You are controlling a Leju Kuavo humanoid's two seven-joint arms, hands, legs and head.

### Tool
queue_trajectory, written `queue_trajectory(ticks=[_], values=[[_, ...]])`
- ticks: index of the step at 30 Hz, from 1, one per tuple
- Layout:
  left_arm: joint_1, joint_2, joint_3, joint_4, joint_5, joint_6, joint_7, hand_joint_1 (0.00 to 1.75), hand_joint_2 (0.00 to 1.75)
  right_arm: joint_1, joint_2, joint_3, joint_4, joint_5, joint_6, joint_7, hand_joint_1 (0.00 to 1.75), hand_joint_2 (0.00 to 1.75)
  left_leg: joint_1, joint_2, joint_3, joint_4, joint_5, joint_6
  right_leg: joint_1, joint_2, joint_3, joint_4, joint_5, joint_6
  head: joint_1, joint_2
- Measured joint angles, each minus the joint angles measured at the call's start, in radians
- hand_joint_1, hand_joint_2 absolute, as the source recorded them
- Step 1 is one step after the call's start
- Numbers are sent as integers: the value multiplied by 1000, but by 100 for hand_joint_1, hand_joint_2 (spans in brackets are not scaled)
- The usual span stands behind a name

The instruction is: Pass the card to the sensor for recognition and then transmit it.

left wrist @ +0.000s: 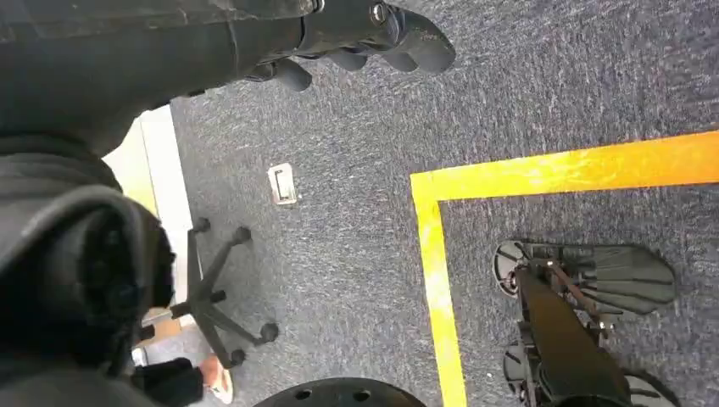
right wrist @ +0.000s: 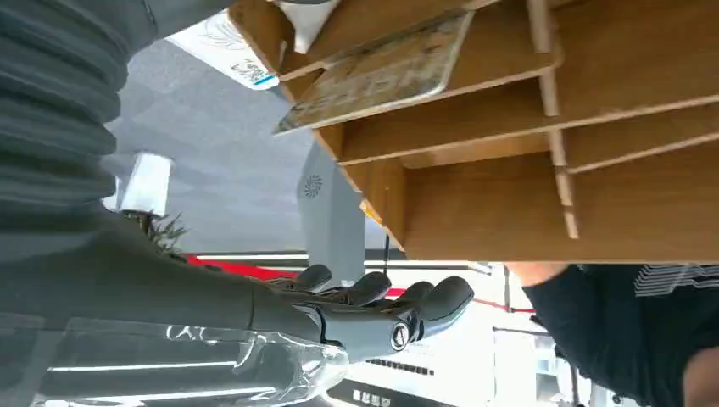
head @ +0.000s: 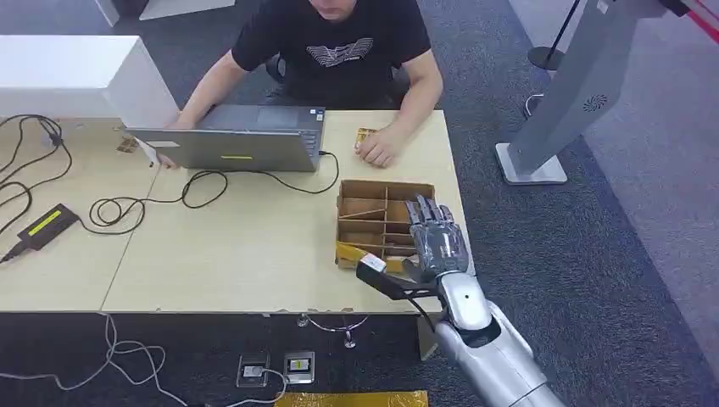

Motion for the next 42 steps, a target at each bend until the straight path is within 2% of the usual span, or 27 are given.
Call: queue_trajectory(ticks=[10,16,26,35,42], values=[[0,9,-14,0,-2,-8,10,0,0,11,-28,-33,-7,13,40,22,0,175,0,0,0,0,0,0,0,0,0,0,0,0,0,0],[0,17,-19,0,-12,-22,-5,0,0,32,-50,-44,-46,16,59,50,0,175,0,0,0,0,0,0,0,0,0,0,0,0,0,0],[0,26,-36,0,-18,-24,-5,0,0,47,-69,-58,-89,7,74,52,0,175,0,0,0,0,0,0,0,1,0,0,0,0,0,0],[-1,33,-50,0,-25,-39,-30,0,0,73,-85,-58,-191,-100,123,-2,0,175,0,0,0,0,0,0,0,1,0,0,0,0,0,0],[-1,35,-63,0,-29,-39,-34,0,0,85,-90,-57,-205,-124,96,-26,0,175,0,0,0,0,0,0,0,0,0,0,0,0,0,0]])
